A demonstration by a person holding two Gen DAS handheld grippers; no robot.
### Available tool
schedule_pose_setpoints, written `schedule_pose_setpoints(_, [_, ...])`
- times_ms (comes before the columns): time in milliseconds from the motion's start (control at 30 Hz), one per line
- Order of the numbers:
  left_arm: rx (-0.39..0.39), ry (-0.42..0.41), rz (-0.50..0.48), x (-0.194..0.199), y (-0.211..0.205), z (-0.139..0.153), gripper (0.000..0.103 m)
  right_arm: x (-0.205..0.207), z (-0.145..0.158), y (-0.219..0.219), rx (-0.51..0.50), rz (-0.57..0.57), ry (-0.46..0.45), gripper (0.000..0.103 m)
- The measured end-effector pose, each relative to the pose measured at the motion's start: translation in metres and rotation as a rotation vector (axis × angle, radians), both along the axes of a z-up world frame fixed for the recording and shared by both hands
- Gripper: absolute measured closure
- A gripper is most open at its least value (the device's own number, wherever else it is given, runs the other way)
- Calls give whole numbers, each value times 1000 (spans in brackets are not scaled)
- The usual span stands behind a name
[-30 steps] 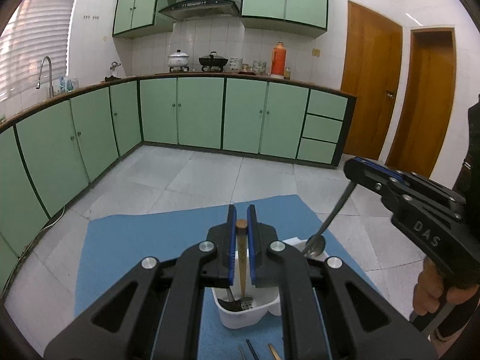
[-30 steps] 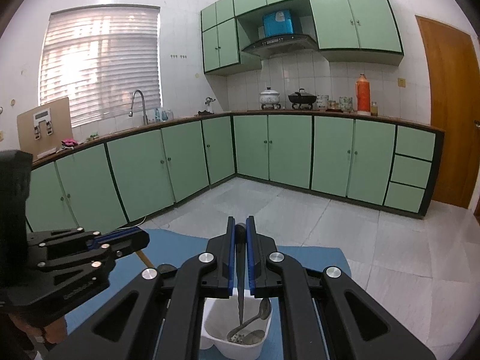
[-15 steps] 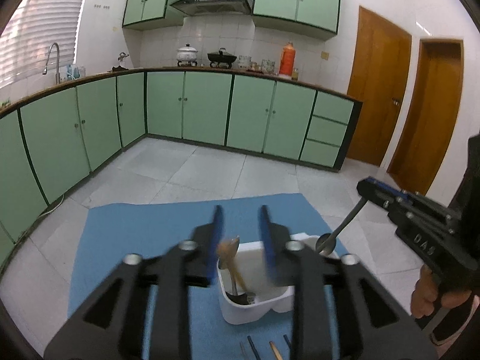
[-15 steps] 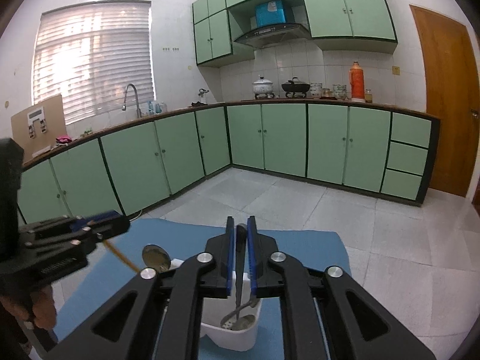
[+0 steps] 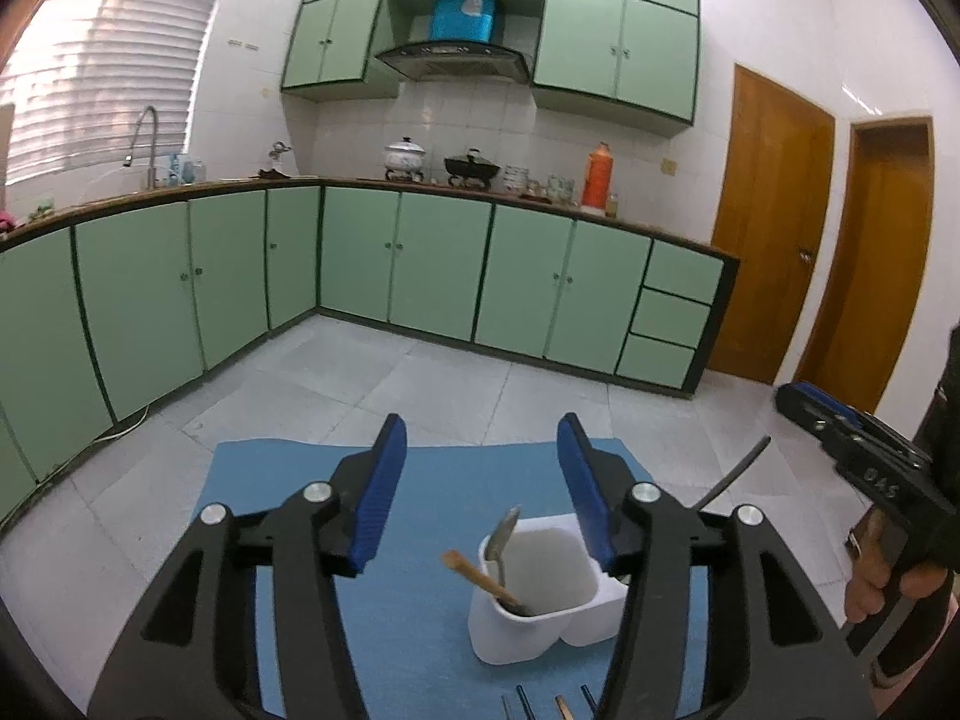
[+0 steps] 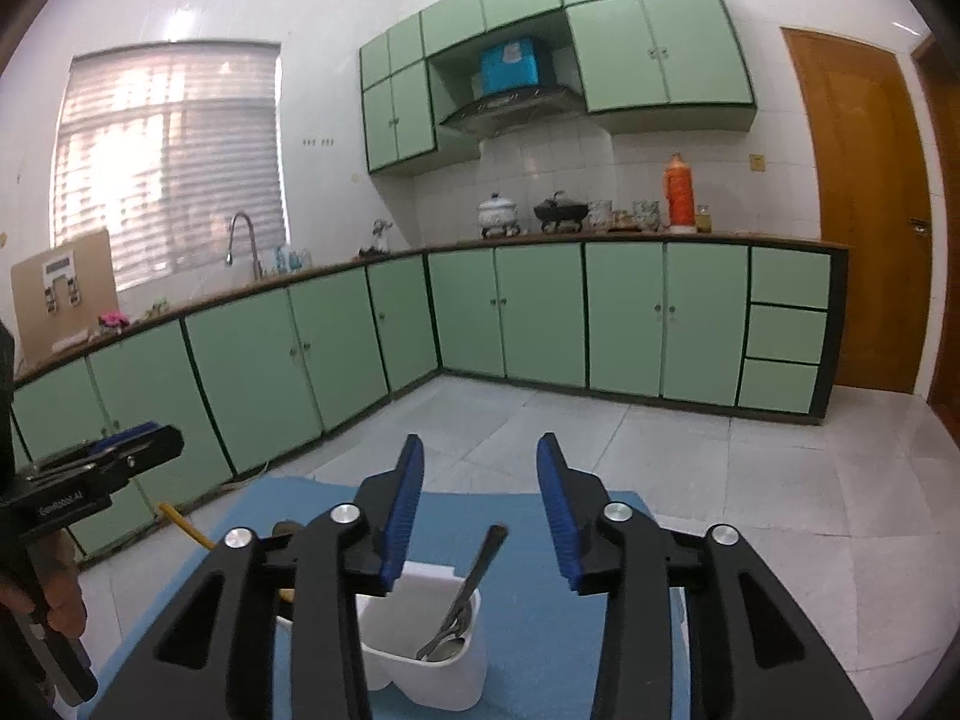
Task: Organize utensils
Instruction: 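Withdraw both tools from the holder back over the remaining chopsticks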
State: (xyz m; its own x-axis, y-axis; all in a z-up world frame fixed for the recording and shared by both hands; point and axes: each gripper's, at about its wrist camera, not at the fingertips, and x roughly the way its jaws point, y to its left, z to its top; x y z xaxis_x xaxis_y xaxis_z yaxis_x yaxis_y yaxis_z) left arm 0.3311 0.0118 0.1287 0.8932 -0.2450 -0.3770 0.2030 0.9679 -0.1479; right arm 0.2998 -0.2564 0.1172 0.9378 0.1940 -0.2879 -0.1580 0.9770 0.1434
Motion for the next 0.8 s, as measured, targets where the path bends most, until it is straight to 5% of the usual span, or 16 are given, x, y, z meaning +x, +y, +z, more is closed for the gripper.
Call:
schedule_pose_setpoints(367, [34, -127, 87, -91, 19, -20, 15, -85, -20, -4, -55, -76, -129, 44])
schedule_pose_setpoints(600, [67, -84, 100, -147, 20, -77, 9, -141, -71, 8, -65, -100, -104, 20])
schedule_pose_setpoints(800, [121, -28, 103, -178, 18, -123, 8, -171, -116, 19, -43, -80, -12, 16])
